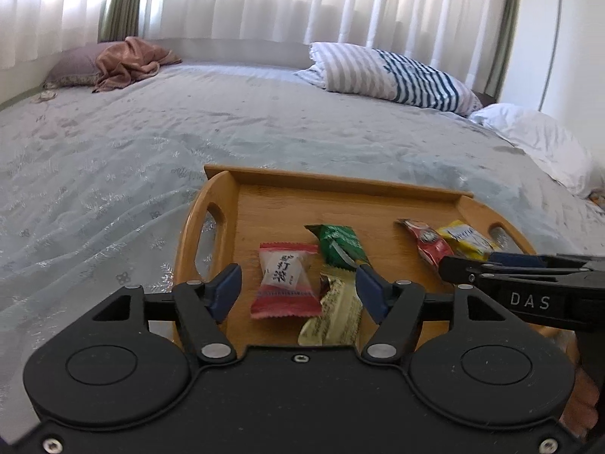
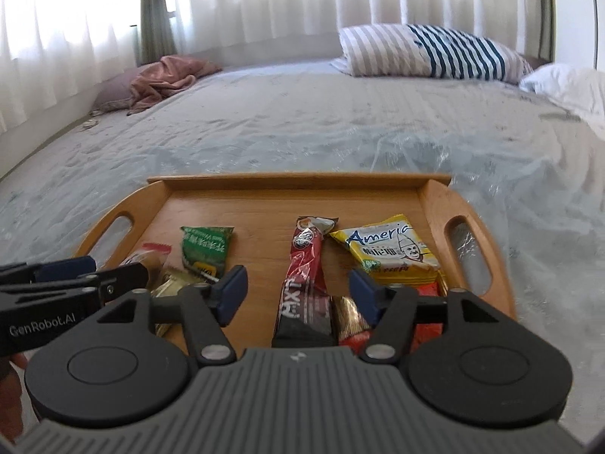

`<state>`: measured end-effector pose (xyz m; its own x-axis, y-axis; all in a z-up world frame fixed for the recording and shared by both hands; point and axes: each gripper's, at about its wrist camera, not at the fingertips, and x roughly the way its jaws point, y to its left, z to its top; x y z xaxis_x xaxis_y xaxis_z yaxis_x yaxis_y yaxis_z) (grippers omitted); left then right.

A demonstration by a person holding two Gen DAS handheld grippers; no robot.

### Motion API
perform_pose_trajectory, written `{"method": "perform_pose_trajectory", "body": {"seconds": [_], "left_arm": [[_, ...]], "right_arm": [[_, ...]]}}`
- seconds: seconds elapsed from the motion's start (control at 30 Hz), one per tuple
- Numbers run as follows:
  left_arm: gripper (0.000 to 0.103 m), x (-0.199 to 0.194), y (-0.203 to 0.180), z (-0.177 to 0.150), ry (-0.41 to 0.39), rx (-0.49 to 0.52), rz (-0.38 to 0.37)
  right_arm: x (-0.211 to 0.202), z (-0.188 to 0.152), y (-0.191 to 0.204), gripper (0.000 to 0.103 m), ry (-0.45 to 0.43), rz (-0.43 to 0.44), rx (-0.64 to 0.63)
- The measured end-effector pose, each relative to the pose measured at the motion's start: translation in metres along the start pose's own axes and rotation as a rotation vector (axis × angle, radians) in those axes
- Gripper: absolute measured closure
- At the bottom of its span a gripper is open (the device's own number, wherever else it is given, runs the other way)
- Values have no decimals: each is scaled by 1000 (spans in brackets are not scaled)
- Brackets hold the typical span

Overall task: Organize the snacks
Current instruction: 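Lower both snacks onto the tray and open both grippers, then move both tools back toward the remaining snack pile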

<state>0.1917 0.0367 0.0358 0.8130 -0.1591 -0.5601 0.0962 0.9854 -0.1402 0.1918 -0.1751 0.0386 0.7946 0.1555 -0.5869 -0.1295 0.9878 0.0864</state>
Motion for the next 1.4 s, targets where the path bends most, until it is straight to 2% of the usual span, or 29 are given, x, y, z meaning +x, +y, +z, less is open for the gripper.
{"method": "perform_pose_trajectory", "body": {"seconds": [0.27,0.57,0.73,1.0,1.4], "left_arm": [[27,-32,1,-18,-3,7,-23],[20,-64,0,-44,-41,42,-18],[17,-80,-2,-55,-59,65,-37],[16,-97,-1,-75,-81,85,-44],[14,-108,2,-104,-81,93,-28]], "right_arm": [[-31,-22,-2,15,-45,41,-48],[-57,-50,-7,8,-90,64,-76],[-69,-66,-5,0,-108,63,-115],[-85,-88,-8,0,-140,56,-135],[-94,-108,-20,0,-181,45,-74]]}}
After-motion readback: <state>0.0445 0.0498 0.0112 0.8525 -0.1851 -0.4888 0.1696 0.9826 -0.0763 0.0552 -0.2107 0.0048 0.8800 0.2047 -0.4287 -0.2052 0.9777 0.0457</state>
